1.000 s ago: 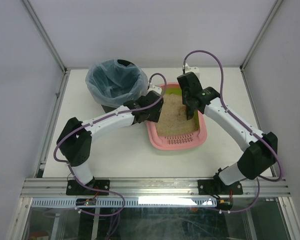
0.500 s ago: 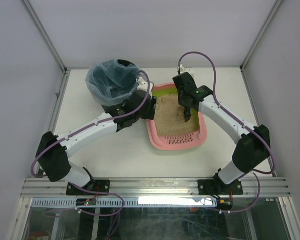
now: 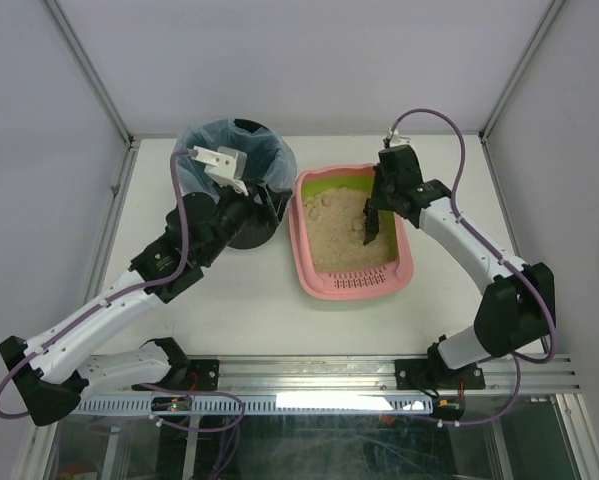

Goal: Clean the litter box

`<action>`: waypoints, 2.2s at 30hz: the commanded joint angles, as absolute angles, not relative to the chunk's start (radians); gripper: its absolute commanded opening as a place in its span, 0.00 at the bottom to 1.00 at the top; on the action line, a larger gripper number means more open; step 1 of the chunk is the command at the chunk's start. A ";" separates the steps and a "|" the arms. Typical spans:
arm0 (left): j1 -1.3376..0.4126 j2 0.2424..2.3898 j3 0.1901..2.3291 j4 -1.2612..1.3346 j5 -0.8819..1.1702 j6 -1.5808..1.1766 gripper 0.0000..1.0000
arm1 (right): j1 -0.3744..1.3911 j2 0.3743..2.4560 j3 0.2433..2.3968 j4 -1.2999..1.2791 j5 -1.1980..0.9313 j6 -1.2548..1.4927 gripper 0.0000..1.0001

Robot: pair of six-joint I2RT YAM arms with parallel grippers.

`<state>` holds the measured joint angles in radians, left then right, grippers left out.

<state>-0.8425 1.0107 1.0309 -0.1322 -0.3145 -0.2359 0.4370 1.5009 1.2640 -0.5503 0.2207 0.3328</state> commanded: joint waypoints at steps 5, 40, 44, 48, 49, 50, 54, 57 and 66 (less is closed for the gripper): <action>-0.822 1.123 1.210 -0.083 -0.318 -0.131 0.67 | 0.423 1.444 1.068 -0.246 -0.139 0.526 0.00; -0.732 1.185 1.101 0.023 -0.343 -0.142 0.68 | 0.404 1.093 0.560 0.253 -0.105 0.827 0.00; -0.732 1.174 1.087 0.037 -0.369 -0.141 0.68 | 0.399 1.050 0.506 0.291 -0.105 0.827 0.00; -0.730 1.169 1.079 0.049 -0.393 -0.143 0.69 | 0.398 1.012 0.480 0.293 -0.105 0.827 0.00; -0.731 1.169 1.077 0.052 -0.397 -0.145 0.69 | 0.398 0.999 0.471 0.297 -0.105 0.827 0.00; -0.731 1.169 1.077 0.053 -0.403 -0.146 0.69 | 0.397 0.986 0.463 0.297 -0.015 0.994 0.00; -0.730 1.165 1.068 0.062 -0.431 -0.148 0.70 | 0.393 0.928 0.441 0.274 0.010 1.023 0.00; -0.730 1.156 1.059 0.074 -0.451 -0.147 0.70 | 0.389 0.881 0.410 0.273 0.010 1.023 0.00; -0.731 1.138 1.044 0.095 -0.477 -0.138 0.74 | 0.352 0.791 0.338 0.307 0.063 1.167 0.00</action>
